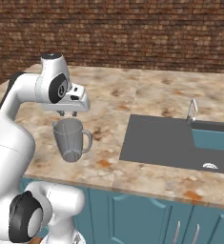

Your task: Turn on the sink faucet and place the jug under the water for a few seconds to fill it up.

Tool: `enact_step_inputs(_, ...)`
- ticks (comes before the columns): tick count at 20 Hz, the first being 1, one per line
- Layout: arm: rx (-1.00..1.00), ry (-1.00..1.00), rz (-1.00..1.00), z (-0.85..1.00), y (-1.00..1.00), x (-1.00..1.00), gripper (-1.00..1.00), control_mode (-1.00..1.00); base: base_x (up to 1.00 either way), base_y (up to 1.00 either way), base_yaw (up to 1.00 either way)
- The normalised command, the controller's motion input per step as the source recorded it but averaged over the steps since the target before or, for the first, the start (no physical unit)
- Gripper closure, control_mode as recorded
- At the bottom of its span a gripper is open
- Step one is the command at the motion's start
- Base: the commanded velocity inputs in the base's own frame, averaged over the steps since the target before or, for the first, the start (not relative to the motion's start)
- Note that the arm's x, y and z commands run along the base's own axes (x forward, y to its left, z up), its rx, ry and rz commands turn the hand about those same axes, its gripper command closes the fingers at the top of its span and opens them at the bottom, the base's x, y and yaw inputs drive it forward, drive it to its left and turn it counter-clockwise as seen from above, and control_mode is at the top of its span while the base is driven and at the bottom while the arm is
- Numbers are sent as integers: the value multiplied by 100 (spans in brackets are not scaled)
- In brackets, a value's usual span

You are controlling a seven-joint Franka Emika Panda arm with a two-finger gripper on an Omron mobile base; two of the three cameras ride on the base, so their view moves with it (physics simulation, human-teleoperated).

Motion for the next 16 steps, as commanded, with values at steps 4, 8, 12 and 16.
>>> enact_step_inputs(4, 0, 0, 0, 0, 0, 0, -100, 100, 0, -26, 0)
enact_step_inputs(8, 0, 0, 0, 0, 0, 0, -100, 100, 0, -100, -6)
enact_step_inputs(12, 0, 0, 0, 0, 0, 0, -100, 100, 0, -96, -7)
enact_step_inputs(16, 0, 0, 0, 0, 0, 0, -100, 100, 0, -84, -7)
